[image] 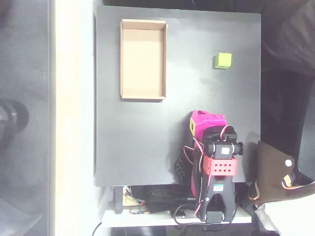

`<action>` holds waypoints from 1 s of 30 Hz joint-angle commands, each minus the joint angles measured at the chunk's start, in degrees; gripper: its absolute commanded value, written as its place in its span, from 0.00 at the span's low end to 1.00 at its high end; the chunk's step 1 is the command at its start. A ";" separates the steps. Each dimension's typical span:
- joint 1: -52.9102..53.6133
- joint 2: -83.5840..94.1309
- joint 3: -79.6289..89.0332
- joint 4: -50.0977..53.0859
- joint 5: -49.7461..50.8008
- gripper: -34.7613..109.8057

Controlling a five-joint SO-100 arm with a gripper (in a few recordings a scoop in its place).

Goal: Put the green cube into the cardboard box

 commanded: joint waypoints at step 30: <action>-0.88 0.09 -9.58 0.97 -0.35 0.26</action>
